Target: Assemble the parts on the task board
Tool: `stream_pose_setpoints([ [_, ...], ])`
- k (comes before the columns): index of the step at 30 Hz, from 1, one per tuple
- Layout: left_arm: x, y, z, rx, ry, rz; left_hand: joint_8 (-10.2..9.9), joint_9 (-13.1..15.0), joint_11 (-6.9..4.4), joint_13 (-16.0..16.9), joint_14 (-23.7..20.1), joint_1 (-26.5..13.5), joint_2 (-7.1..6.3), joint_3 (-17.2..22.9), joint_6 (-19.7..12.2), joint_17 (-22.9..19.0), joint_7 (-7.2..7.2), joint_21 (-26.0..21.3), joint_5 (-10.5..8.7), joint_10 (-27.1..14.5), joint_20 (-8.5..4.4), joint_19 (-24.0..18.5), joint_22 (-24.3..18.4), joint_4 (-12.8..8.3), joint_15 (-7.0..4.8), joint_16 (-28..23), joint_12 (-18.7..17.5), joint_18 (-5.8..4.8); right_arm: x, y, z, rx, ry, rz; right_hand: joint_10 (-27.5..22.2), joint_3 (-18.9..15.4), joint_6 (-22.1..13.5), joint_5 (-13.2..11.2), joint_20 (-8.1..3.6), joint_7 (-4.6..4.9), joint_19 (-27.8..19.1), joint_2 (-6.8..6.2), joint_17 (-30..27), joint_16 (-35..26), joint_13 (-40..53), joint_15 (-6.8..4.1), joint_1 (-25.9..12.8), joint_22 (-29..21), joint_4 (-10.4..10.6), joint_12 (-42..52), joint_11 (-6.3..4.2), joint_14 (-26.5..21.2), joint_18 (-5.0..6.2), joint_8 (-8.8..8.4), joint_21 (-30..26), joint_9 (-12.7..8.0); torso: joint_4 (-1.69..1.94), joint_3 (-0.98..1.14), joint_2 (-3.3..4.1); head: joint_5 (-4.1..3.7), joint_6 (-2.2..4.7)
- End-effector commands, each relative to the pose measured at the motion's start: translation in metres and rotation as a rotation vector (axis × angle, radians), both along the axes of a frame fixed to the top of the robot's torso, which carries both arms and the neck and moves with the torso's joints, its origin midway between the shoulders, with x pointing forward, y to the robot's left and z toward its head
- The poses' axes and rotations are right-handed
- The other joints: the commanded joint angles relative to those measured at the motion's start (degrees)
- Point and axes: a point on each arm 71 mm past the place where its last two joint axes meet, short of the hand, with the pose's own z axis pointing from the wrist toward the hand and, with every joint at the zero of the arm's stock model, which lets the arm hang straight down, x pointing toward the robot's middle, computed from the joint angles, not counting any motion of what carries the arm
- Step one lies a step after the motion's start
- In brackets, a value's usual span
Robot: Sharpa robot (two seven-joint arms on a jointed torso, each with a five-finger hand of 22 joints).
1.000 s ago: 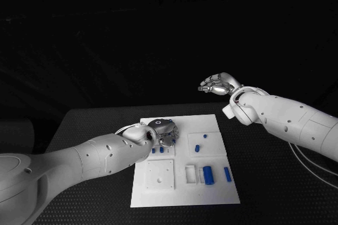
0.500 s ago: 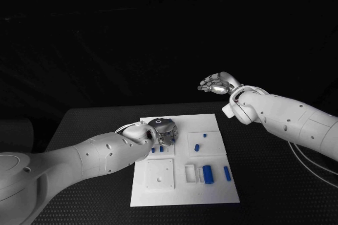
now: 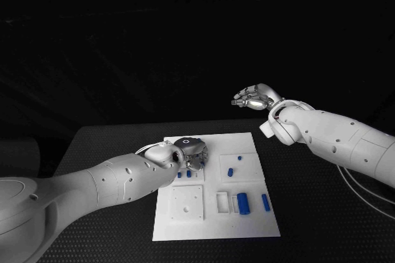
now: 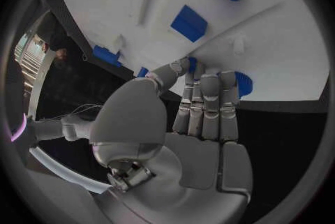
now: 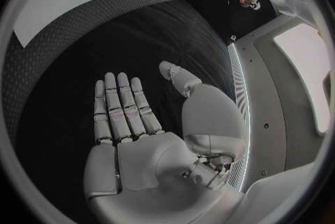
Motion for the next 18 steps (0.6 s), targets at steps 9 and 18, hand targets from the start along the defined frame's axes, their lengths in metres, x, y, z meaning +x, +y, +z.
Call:
stream_pose_setpoints([
  [9, -0.006, 0.003, -0.009, 0.011, 0.005, -0.011, 0.8, 0.3, -0.14, 0.6, 1.4, 1.0, 0.53, 0.2, 1.6, -0.2, -0.41, 0.5, 1.1, 2.8, -1.55, 1.4, 0.8, -0.6, -0.69, 0.4, 0.8, 0.92, -0.001, 0.002, 0.0, 0.001, -0.001, 0.016, 0.3, -0.4, -0.2, 0.3, 0.14, 1.18, -0.2, 0.53, -0.1, 0.4, -0.1, 0.02, -0.2, 0.1, 0.0, -0.2, -0.01, -0.5, 1.07, 0.36, -0.2, -0.1, 0.0, 0.0, -0.03, 0.04, 0.27],
  [18, -0.004, 0.008, 0.0, -0.058, -0.033, 0.007, 0.8, 0.2, -0.19, 0.6, 1.8, 0.9, 0.46, 0.3, 1.7, -0.3, -0.45, 0.5, 1.34, 3.0, -1.76, 1.8, 0.7, -0.6, -0.75, 0.2, 0.7, 0.89, -0.001, 0.001, 0.0, 0.001, -0.002, 0.015, 0.3, -0.5, -0.2, 0.4, 0.14, 1.17, -0.2, 0.54, -0.1, 0.4, -0.1, 0.01, -0.2, 0.1, 0.0, -0.2, -0.01, -0.5, 1.09, 0.37, -0.2, -0.1, 0.0, -0.01, -0.02, 0.13, 0.51],
])
